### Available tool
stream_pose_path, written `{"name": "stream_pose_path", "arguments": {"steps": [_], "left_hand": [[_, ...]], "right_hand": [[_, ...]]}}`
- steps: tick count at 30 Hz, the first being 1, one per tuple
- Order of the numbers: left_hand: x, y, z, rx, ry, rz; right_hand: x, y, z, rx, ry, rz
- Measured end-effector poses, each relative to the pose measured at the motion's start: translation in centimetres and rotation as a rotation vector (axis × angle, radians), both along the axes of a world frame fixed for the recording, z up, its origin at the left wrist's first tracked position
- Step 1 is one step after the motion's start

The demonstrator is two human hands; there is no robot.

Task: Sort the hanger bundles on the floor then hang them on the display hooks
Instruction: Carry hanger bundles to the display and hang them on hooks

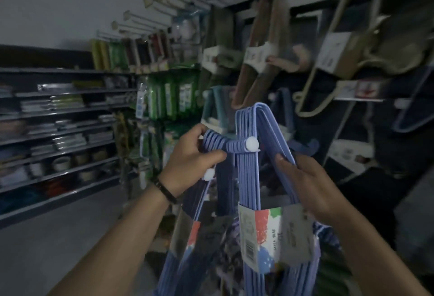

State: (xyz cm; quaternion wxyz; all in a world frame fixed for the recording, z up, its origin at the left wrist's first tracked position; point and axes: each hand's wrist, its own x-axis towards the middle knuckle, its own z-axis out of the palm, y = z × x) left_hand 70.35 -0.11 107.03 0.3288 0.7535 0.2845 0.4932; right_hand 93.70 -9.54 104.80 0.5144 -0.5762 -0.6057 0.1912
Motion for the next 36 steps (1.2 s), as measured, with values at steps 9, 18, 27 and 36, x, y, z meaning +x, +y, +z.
{"name": "stream_pose_path", "arguments": {"steps": [9, 18, 27, 36], "left_hand": [[13.0, -0.1, 5.8, 0.119, 0.142, -0.194], [19.2, -1.6, 14.1, 0.422, 0.348, -0.442], [20.9, -2.8, 21.7, 0.671, 0.44, -0.41], [22.3, -1.2, 33.3, 0.933, 0.363, -0.385]], "right_hand": [[10.5, -7.9, 4.7, 0.171, -0.066, -0.387], [13.0, -13.2, 9.0, 0.07, -0.125, -0.844], [12.0, -17.5, 14.9, 0.11, -0.235, -0.999], [15.7, -20.5, 24.0, 0.114, -0.33, -1.166]]}}
